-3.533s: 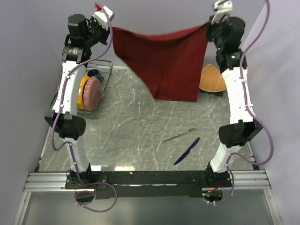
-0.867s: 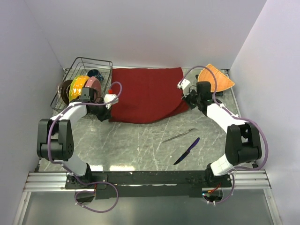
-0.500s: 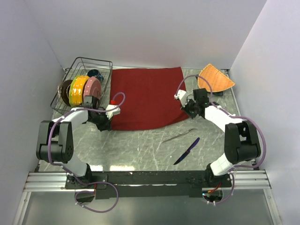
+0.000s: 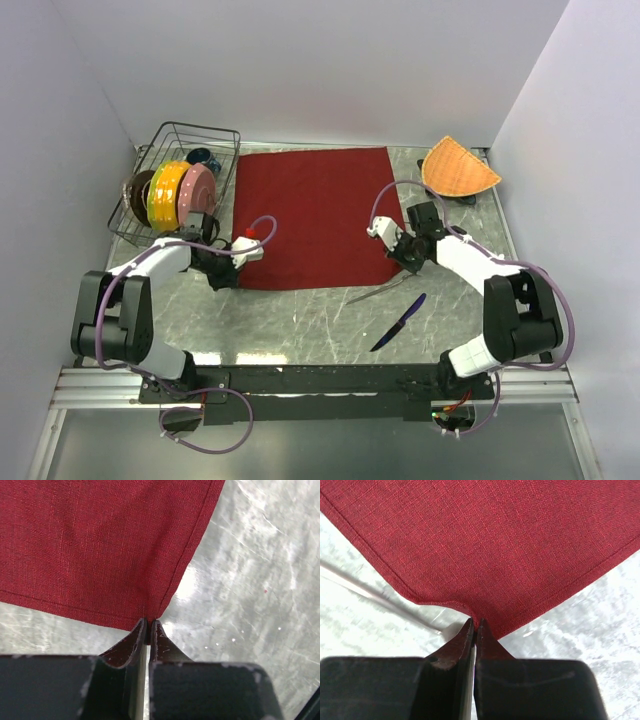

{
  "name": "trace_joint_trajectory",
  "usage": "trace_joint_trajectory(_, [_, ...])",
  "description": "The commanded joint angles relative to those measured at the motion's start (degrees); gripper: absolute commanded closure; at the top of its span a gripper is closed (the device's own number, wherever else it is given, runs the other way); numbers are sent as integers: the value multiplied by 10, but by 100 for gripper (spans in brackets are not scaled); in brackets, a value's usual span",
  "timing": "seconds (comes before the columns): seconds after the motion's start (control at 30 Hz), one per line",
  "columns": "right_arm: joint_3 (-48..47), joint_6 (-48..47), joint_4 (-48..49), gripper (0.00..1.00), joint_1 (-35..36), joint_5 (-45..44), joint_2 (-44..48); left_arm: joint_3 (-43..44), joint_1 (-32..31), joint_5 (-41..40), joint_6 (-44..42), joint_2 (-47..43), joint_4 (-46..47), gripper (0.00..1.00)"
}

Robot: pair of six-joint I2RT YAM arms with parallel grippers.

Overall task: Fold the napkin into a case and place the utensils inside
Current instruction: Flatten out the crumpled napkin at the center of the board, then rotate the flattened napkin at the center of the board.

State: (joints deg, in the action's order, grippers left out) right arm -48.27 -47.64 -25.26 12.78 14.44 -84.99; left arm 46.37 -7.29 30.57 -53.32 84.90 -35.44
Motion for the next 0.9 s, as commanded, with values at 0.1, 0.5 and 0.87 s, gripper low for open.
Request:
trace_joint_trajectory(0.1, [8,-18,-54,99,1,1,36,-3,-4,3,-47,-21,-44,89])
trace_joint_trajectory(0.5, [-35,32,-52,100,-17,9,33,29,-10,34,-8,-21,-53,94])
trace_joint_trajectory(0.87, [-80,26,-44,100,-53,-12,17,-12,-129,13,-4,-57,-67,99])
